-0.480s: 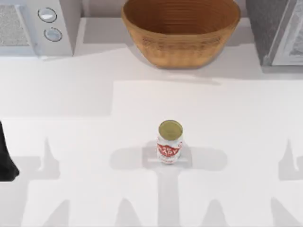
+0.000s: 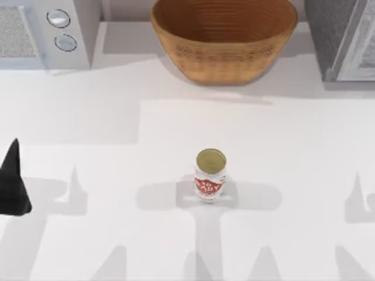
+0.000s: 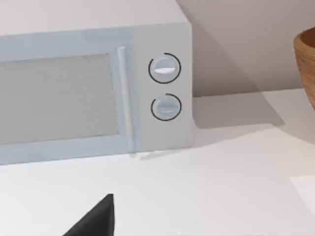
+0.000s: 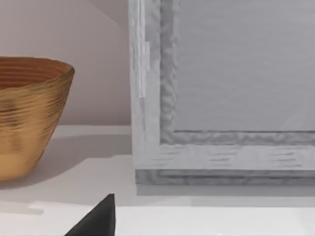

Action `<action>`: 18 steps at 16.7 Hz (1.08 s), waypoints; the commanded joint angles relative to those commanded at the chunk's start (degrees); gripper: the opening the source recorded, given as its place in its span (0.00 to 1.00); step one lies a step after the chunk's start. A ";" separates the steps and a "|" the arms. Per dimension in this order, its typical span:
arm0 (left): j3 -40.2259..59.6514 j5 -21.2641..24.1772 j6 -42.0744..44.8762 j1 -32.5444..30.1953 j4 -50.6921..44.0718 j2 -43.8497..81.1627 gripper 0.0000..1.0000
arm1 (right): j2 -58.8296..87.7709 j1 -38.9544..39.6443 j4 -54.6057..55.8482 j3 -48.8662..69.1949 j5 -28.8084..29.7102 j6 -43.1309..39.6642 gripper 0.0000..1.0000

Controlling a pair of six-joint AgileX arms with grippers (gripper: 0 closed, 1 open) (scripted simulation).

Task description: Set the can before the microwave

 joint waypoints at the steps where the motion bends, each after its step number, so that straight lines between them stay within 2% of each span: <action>1: 4.04 -0.22 0.73 -1.96 -2.40 4.19 1.00 | 0.00 0.00 0.00 0.00 0.00 0.00 1.00; 5: 23.12 -1.03 3.52 -10.89 -14.63 26.20 1.00 | 0.00 0.00 0.00 0.00 0.00 0.00 1.00; 13: 62.54 -0.49 5.29 -27.76 -43.99 79.81 1.00 | 0.00 0.00 0.00 0.00 0.00 0.00 1.00; 18: 83.07 0.55 3.15 -34.41 -58.97 101.40 1.00 | 0.00 0.00 0.00 0.00 0.00 0.00 1.00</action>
